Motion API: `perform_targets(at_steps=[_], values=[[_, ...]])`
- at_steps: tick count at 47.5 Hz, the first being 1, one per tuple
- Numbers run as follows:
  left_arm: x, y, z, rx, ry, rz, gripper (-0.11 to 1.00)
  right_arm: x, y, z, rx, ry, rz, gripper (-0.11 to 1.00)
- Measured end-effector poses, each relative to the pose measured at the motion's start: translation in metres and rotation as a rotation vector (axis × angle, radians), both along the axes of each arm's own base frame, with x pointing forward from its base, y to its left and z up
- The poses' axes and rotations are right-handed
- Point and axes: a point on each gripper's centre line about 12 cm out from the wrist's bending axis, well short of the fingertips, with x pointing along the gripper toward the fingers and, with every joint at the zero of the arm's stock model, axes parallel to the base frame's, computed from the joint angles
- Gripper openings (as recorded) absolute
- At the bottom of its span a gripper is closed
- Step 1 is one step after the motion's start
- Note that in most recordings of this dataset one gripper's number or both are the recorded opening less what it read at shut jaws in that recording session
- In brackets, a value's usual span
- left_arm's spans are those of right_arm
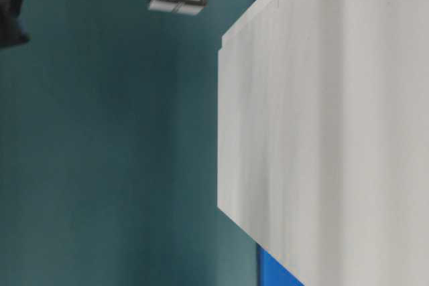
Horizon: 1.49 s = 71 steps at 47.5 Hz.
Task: Place the box from the white plastic tray onto the white base.
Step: 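Lift the box and carry it left over the white base, then lower the held box onto the white base's upper edge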
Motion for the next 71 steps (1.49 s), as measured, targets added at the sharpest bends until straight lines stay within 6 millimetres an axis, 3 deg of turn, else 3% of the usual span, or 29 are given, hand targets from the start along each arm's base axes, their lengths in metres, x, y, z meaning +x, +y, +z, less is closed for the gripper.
perform_targets(at_steps=[12, 22, 33, 71], values=[[0.0, 0.0, 0.001, 0.0, -0.002, 0.002, -0.07, 0.039, -0.02, 0.018, -0.022, -0.019, 0.033, 0.59], [0.0, 0.0, 0.002, 0.0, -0.006, 0.0, -0.07, 0.056, -0.027, 0.009, -0.009, 0.018, 0.05, 0.59], [0.0, 0.0, 0.003, 0.002, -0.008, 0.0, -0.07, 0.063, -0.025, -0.011, 0.005, 0.076, 0.102, 0.59], [0.0, 0.0, 0.003, 0.0, -0.006, 0.002, -0.07, 0.072, -0.025, -0.024, 0.003, 0.076, 0.121, 0.59]])
